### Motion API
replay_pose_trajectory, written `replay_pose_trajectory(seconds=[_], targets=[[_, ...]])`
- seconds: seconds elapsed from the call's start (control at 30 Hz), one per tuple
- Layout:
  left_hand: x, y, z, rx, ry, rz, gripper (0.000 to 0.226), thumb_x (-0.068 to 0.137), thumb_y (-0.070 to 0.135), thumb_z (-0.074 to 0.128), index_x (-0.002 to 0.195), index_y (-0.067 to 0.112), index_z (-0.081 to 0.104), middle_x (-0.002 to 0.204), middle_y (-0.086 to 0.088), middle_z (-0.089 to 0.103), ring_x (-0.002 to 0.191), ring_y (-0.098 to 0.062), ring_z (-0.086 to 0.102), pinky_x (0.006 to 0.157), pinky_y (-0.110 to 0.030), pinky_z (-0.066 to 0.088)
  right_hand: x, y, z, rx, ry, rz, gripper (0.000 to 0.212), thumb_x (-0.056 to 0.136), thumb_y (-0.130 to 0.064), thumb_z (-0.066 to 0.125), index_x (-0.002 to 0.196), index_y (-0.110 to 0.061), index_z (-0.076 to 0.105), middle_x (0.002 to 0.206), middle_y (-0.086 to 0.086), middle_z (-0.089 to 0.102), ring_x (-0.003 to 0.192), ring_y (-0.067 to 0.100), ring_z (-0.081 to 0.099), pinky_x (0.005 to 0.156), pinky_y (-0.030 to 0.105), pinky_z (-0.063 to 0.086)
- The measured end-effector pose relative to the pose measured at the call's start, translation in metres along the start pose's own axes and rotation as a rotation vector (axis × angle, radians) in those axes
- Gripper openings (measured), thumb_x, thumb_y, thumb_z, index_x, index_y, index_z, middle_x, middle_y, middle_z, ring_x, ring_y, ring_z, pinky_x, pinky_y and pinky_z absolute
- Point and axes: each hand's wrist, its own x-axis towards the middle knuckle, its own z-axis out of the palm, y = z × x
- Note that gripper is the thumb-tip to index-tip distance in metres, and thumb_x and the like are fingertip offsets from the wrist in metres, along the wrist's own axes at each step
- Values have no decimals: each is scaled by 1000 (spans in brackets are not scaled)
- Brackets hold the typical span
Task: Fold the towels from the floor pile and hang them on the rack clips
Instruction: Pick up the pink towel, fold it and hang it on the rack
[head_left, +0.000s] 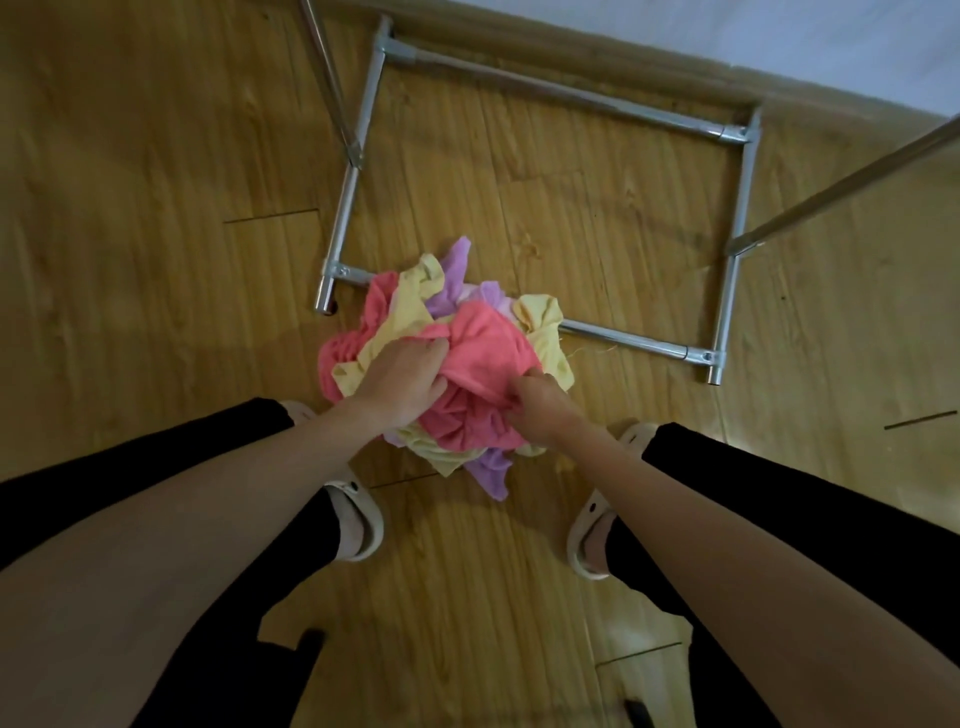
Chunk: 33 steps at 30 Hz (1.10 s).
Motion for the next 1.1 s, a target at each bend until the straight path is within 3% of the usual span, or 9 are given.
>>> replay_pose_trajectory(seconds=[0.13,0.3,0.4,0.5,0.6,0.73,0.87,0.97,1.1], targets=[[-17,1,-24,-132,-55,-60,19,92,25,58,88,17,41,65,8,46,59,-20,52,52,-32,34,-25,-8,-27,159,87,-65,2,81,-9,53,81,-8,55,81,10,55,79,27,55,63,29,39],[-36,5,-64,-174,-98,-128,19,90,28,60,75,17,56,61,3,56,55,-20,54,53,-36,39,-72,-22,-88,425,213,-109,17,80,-4,56,63,-7,54,61,1,50,61,12,45,57,25,32],[-50,21,-87,-183,-46,-134,32,91,25,60,63,28,45,56,9,48,54,-14,49,51,-34,34,-106,-35,-118,639,350,-91,23,77,-9,55,55,-10,49,54,-6,42,58,8,38,51,18,27],[-66,35,-111,-242,41,-167,29,92,16,55,64,17,51,58,0,52,56,-21,50,52,-34,32,-140,-45,-135,764,460,-98,22,78,-12,56,57,-13,50,48,-13,45,57,7,42,55,22,32],[-82,53,-139,-362,202,-203,28,95,20,48,82,-1,62,73,-14,62,65,-25,55,58,-37,36,-174,-55,-142,749,508,-165,16,85,-8,56,69,-7,54,56,-8,52,58,6,48,55,23,38],[-107,92,-184,-431,336,-156,24,96,18,50,83,3,62,69,-6,57,60,-12,47,55,-24,32,-215,-61,-149,690,615,-208,14,88,-11,56,74,-11,53,63,-7,47,61,7,43,57,22,35],[-131,131,-232,-528,436,-78,19,94,9,52,85,-2,65,68,-10,56,58,-7,45,57,-26,32,-255,-66,-161,647,710,-249,19,88,-11,57,72,-16,48,62,-9,43,59,5,39,56,19,32],[-147,159,-263,-657,512,-76,18,97,11,49,94,15,66,71,6,56,61,7,49,55,-10,36,-285,-73,-171,517,734,-322,15,91,-13,57,79,-13,48,63,-9,44,58,5,40,53,12,33],[-166,186,-291,-853,637,-100,25,98,16,47,85,30,63,81,8,61,75,0,54,64,-10,41,-311,-74,-174,302,657,-403,18,86,-14,65,80,-14,48,66,-9,49,63,8,47,59,18,38]])
